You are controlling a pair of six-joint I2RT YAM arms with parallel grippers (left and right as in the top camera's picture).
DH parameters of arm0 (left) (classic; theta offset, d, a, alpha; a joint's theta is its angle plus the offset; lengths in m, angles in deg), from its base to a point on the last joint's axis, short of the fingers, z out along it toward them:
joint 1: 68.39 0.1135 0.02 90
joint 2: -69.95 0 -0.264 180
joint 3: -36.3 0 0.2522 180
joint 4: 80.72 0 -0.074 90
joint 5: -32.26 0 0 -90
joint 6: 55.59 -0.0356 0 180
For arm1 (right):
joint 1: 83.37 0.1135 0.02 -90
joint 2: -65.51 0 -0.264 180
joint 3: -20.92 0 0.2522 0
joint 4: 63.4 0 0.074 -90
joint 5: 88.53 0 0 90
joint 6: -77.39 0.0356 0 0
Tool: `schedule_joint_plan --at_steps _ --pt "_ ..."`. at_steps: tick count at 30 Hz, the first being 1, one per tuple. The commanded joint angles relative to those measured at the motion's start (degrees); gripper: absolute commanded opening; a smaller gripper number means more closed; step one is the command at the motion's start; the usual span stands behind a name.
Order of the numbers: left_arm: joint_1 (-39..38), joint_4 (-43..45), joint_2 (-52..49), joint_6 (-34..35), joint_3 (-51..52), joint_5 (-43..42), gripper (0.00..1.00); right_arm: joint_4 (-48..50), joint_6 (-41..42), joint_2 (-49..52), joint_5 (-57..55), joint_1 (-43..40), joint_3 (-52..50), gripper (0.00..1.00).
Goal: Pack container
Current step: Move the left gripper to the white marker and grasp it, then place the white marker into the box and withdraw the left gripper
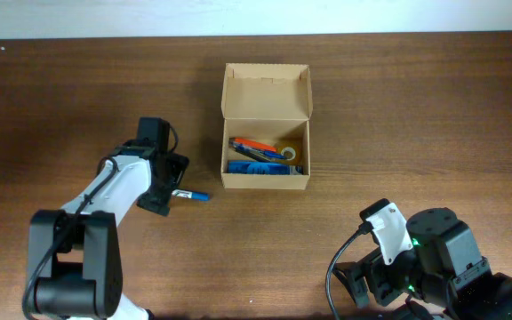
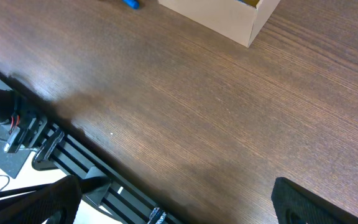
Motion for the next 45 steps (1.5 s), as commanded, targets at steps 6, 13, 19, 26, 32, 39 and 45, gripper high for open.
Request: schedule_joint_plan --at_steps 6,13,19,26,32,39,45 --pt "0.68 0.15 -3.19 0.59 -0.04 -1.97 0.55 0.09 0.02 -0.22 -0.46 0.28 0.74 0.99" --pt "0.68 0.09 -3.19 0.57 -0.04 -1.99 0.30 0.09 0.02 -0.22 -0.48 0.28 0.74 0.99" --pt "0.68 -0.13 -3.19 0.55 -0.04 -2.45 0.16 0.09 0.02 -0.22 -0.48 0.28 0.74 0.99" --pt "0.68 -3.34 -3.19 0.09 -0.55 -3.04 0.02 0.09 0.02 -0.22 -0.48 0.28 0.74 0.99" --pt "0.66 -14.78 -3.06 -10.69 -11.65 -3.63 0.02 0.09 0.02 -0.20 -0.48 0.28 0.74 0.99" --pt "0.66 -18.80 0.46 -25.40 -28.33 -3.30 0.02 0.09 0.02 -0.22 -0.46 0.28 0.74 0.99" --pt "-3.58 -11.39 2.73 -46.10 -34.62 -1.99 0.02 0.09 0.02 -0.20 -0.46 0.28 0.74 0.99"
